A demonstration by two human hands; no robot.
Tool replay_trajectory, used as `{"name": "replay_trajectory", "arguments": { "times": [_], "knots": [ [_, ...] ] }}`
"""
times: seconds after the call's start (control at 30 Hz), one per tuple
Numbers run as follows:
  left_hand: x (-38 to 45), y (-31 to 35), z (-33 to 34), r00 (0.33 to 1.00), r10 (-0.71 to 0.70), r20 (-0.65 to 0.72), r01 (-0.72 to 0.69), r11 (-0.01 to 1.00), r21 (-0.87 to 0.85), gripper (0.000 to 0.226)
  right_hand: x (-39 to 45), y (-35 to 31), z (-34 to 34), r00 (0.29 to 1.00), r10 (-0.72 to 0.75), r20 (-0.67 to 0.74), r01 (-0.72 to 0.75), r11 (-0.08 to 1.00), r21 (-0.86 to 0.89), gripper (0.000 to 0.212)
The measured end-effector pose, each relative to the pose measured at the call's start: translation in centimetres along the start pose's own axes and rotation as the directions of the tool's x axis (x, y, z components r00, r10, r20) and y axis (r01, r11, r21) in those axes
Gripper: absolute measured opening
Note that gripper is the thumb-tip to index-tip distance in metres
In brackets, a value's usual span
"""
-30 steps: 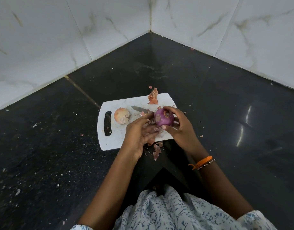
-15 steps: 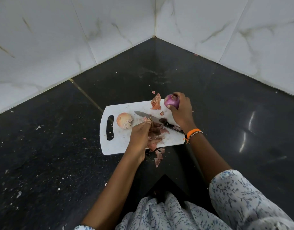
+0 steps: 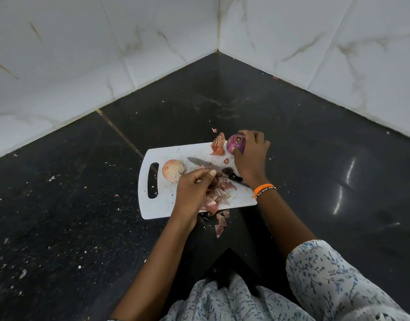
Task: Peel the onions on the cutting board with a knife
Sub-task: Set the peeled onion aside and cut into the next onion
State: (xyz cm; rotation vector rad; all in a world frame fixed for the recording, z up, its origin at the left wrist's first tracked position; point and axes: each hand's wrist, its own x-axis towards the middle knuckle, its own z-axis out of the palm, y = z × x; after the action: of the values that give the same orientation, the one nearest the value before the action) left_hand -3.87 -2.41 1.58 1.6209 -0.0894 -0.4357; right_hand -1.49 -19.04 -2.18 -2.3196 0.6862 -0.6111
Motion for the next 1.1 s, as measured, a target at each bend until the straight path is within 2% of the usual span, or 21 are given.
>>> {"name": "replay_trajectory", "arguments": {
  "times": [0.1, 0.2, 0.27, 0.37, 0.47, 0.57, 0.63, 0.73, 0.8, 0.93, 1.1],
  "knots": [
    [0.4, -0.2, -0.4, 0.997, 0.046, -0.068, -0.039, 0.995, 0.096, 0.016, -1.3, -1.0, 0.3, 0.976, -0.210, -0.053, 0.213, 0.974, 0.076, 0.022],
    [0.8, -0.3, -1.0, 0.976, 0.197, -0.095, -0.170, 0.957, 0.237, 0.019, -2.1, -1.5, 0.9, 0.924, -0.366, 0.110, 0.359, 0.930, 0.083, 0.032],
    [1.3, -0.5, -1.5, 0.944, 0.313, -0.105, -0.249, 0.883, 0.399, 0.023, -2.4, -1.4, 1.8, 0.893, -0.364, 0.266, 0.373, 0.928, 0.019, 0.048],
    [1.9, -1.2, -2.2, 0.923, 0.342, -0.176, -0.177, 0.783, 0.597, 0.033, -2.8, -1.0, 2.8, 0.882, -0.345, 0.321, 0.388, 0.918, -0.082, 0.054],
    [2.3, -1.7, -2.8, 0.928, 0.322, -0.187, -0.122, 0.737, 0.665, 0.042, -3.1, -1.1, 2.8, 0.878, -0.329, 0.348, 0.373, 0.926, -0.065, 0.055],
    [2.4, -1.9, -3.0, 0.933, 0.306, -0.192, -0.110, 0.747, 0.656, 0.051, -3.4, -1.6, 2.0, 0.825, -0.400, 0.399, 0.404, 0.911, 0.078, 0.060],
    [2.5, -2.0, -3.1, 0.933, 0.304, -0.191, -0.116, 0.757, 0.643, 0.056, -3.8, -2.0, 1.0, 0.833, -0.429, 0.348, 0.399, 0.903, 0.158, 0.055],
    [2.8, -2.3, -3.4, 0.944, 0.271, -0.189, -0.089, 0.761, 0.643, 0.060, -4.8, -1.7, -0.3, 0.900, -0.381, 0.213, 0.372, 0.924, 0.085, 0.032],
    [3.0, -2.5, -3.6, 0.944, 0.264, -0.195, -0.078, 0.757, 0.649, 0.059, -5.5, -1.0, -0.9, 0.937, -0.283, 0.203, 0.298, 0.954, -0.046, 0.023],
    [3.4, -3.0, -4.1, 0.938, 0.296, -0.182, -0.102, 0.736, 0.669, 0.057, -6.9, 0.5, -1.8, 0.943, -0.124, 0.310, 0.210, 0.942, -0.262, 0.031],
    [3.3, -3.3, -4.0, 0.915, 0.372, -0.157, -0.173, 0.714, 0.679, 0.054, -7.4, 0.7, -2.3, 0.965, -0.064, 0.253, 0.116, 0.973, -0.198, 0.044]
  ]
}}
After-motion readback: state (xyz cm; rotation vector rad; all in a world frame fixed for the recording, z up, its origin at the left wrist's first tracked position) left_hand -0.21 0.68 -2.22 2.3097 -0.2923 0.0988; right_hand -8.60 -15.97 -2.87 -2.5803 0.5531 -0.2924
